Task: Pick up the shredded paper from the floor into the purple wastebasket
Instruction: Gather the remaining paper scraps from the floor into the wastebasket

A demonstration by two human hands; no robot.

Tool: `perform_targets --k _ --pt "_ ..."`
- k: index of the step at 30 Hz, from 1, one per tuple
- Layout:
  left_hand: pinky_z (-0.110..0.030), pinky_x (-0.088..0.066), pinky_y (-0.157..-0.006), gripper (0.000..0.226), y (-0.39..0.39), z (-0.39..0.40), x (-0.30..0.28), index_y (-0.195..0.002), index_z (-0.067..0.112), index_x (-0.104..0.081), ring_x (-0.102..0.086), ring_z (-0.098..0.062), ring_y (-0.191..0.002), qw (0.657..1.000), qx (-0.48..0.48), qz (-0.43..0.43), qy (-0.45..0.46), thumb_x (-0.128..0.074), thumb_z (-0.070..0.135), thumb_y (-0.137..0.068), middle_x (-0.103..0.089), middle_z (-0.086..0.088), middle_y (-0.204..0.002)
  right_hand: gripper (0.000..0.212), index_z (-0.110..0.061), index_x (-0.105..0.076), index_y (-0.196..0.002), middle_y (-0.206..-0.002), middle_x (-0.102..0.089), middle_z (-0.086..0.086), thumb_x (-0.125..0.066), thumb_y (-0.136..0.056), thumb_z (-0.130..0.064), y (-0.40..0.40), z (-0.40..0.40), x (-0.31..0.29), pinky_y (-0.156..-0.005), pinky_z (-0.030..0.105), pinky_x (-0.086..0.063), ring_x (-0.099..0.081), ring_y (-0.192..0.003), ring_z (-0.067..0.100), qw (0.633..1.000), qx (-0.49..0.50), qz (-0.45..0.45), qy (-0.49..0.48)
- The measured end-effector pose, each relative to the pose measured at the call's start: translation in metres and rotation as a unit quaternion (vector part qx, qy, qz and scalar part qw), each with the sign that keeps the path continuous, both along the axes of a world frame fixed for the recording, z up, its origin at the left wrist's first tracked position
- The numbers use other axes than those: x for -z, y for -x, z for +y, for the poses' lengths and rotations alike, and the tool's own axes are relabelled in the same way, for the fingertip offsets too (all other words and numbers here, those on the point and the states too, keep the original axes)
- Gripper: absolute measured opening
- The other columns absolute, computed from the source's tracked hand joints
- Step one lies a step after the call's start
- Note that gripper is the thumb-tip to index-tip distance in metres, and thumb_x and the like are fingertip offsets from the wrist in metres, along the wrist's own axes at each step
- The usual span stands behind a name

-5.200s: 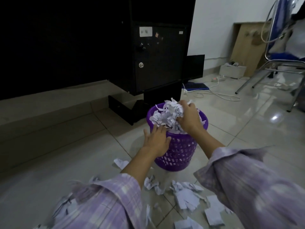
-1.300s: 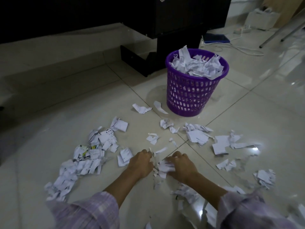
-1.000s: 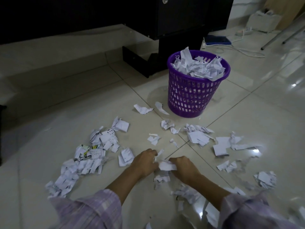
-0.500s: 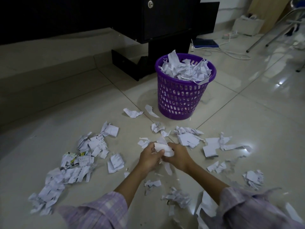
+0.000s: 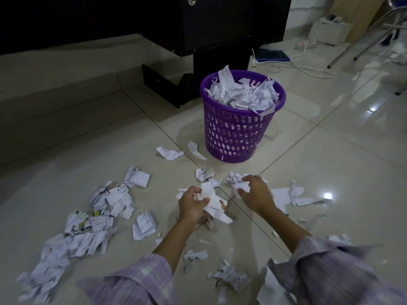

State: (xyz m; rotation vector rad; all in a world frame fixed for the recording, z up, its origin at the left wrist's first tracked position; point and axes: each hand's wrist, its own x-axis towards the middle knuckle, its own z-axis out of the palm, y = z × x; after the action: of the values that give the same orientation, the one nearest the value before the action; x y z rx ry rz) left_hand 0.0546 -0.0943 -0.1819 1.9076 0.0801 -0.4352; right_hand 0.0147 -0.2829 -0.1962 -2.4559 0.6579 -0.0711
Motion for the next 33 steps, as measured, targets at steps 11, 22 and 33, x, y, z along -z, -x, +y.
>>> perform_targets --k 11,22,33 --pt "-0.045 -0.059 -0.063 0.018 -0.008 0.003 0.02 -0.085 0.007 -0.056 -0.06 -0.028 -0.084 0.997 -0.037 0.069 0.007 -0.071 -0.002 -0.079 -0.057 -0.01 -0.089 0.1 -0.03 -0.012 -0.152 -0.158 -0.021 0.005 -0.062 -0.074 -0.068 -0.03 -0.032 0.04 -0.113 0.044 -0.027 -0.023 -0.142 0.033 0.977 -0.053 0.19 0.08" --pt "-0.054 -0.058 -0.067 0.017 -0.01 0.002 0.019 -0.086 0.006 -0.055 -0.062 -0.03 -0.079 0.993 -0.05 0.102 0.038 -0.069 -0.002 -0.081 -0.059 -0.015 -0.093 0.032 -0.019 -0.053 -0.126 -0.114 -0.064 0.008 -0.047 -0.096 -0.029 -0.01 -0.005 0.04 -0.082 0.031 -0.049 -0.063 -0.098 0.027 0.955 -0.144 0.102 0.239" --pt "-0.046 -0.059 -0.068 0.019 -0.003 0.005 0.008 -0.089 0.006 -0.056 -0.06 -0.032 -0.084 0.991 -0.063 0.115 0.037 -0.072 -0.001 -0.08 -0.059 -0.014 -0.097 0.023 -0.015 -0.068 -0.101 -0.093 -0.069 0.001 -0.065 -0.088 -0.033 -0.008 0.02 0.008 -0.083 0.032 -0.048 -0.064 -0.086 0.019 0.998 -0.047 0.011 -0.047"
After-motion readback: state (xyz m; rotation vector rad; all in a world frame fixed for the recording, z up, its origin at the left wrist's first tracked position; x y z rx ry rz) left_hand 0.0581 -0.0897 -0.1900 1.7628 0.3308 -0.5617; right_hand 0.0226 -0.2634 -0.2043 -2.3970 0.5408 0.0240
